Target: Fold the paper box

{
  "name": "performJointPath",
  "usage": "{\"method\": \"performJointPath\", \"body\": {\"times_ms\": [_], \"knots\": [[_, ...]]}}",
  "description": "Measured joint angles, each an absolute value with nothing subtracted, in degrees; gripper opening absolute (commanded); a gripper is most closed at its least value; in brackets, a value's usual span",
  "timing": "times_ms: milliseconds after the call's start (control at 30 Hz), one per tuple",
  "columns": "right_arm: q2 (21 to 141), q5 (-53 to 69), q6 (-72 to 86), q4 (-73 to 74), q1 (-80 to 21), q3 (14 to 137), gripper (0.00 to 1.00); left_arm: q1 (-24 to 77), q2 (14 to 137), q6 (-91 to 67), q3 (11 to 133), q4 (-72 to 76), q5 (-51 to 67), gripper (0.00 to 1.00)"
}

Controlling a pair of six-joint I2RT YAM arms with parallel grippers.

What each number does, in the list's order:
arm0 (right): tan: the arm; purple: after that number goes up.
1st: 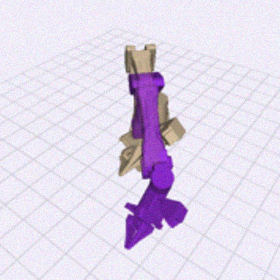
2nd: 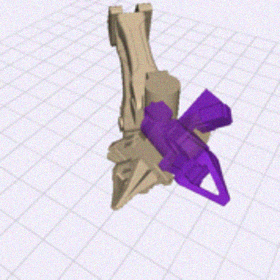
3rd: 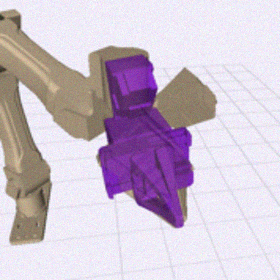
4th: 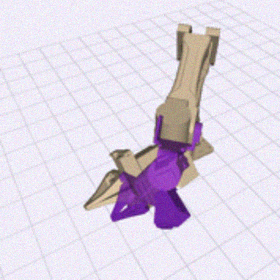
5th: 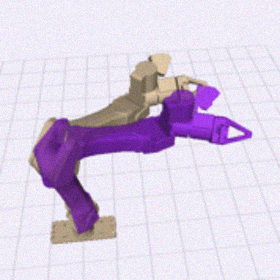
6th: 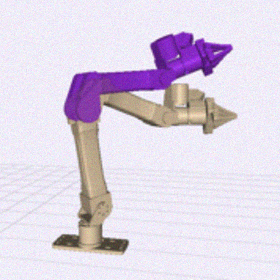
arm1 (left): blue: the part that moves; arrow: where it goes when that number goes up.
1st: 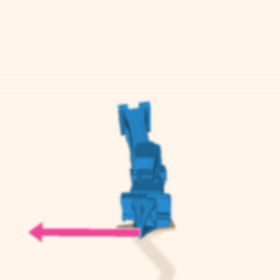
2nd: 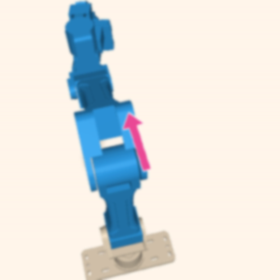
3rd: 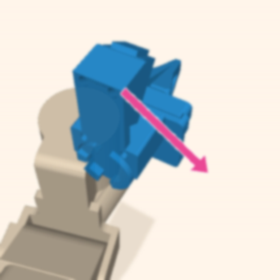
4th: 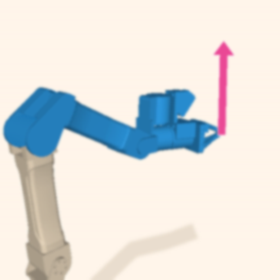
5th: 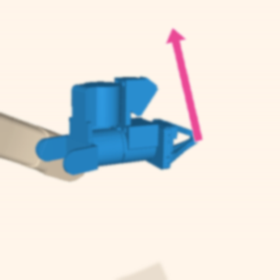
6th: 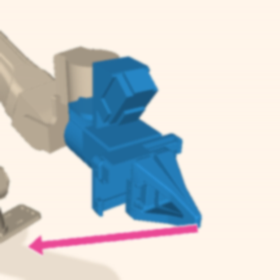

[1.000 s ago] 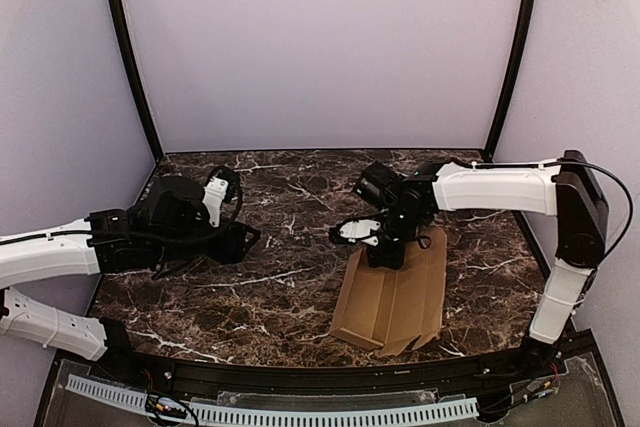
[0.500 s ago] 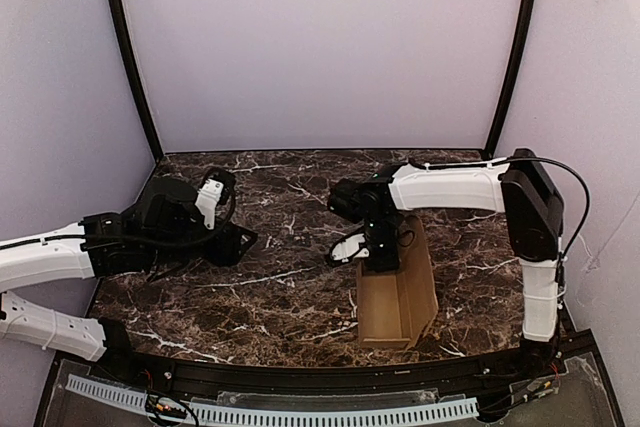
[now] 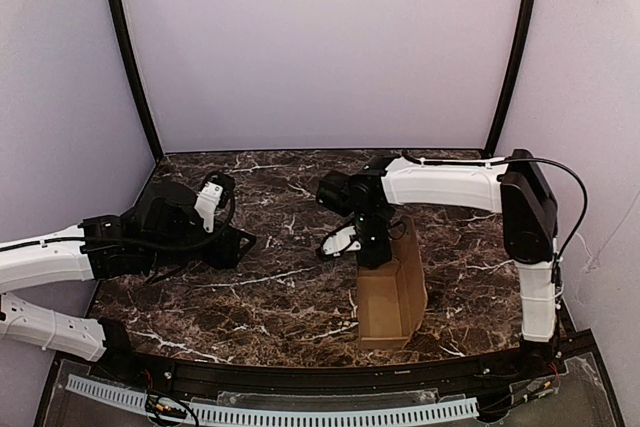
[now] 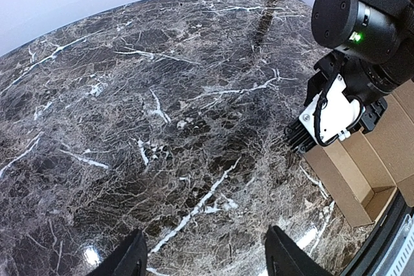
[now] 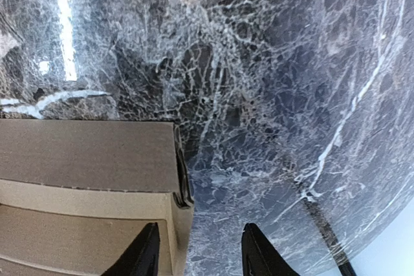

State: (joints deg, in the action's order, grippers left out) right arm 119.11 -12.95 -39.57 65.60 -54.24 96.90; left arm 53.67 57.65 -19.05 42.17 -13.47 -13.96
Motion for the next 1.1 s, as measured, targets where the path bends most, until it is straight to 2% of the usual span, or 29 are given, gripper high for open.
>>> {"method": "performJointPath", "body": {"times_ms": [267,533,633,733,800,900,967,1100], "knots": [[114.61,-12.91,-36.80,65.54,-54.74,101.36,0.56,53.69,59.55,-18.70,42.17,-13.26,-12.43,0.67],[95.79,-13.21,-31.46,57.10,-53.98,99.31,0.66,53.69,68.93,-16.29,45.67,-11.68,-6.33,0.70],[90.43,-13.69,-27.88,53.10,-52.62,95.79,0.69,53.69,73.84,-14.59,48.95,-10.41,-2.35,0.71],[86.26,-14.06,-23.79,49.32,-50.17,89.71,0.78,53.69,79.57,-12.45,52.75,-8.38,2.83,0.71],[83.46,-14.22,-20.93,47.00,-48.53,85.08,0.80,53.69,83.55,-11.09,55.40,-7.11,6.02,0.71],[78.32,-13.61,-17.15,43.66,-46.59,78.41,0.93,53.91,89.38,-8.78,59.27,-5.67,9.87,0.71],[74.30,-12.75,-14.46,41.36,-45.63,74.87,0.97,54.33,93.54,-6.66,62.28,-5.10,11.99,0.71],[67.61,-10.20,-9.87,37.15,-44.18,70.72,0.99,55.35,100.40,-2.11,67.88,-4.75,14.90,0.71]]}}
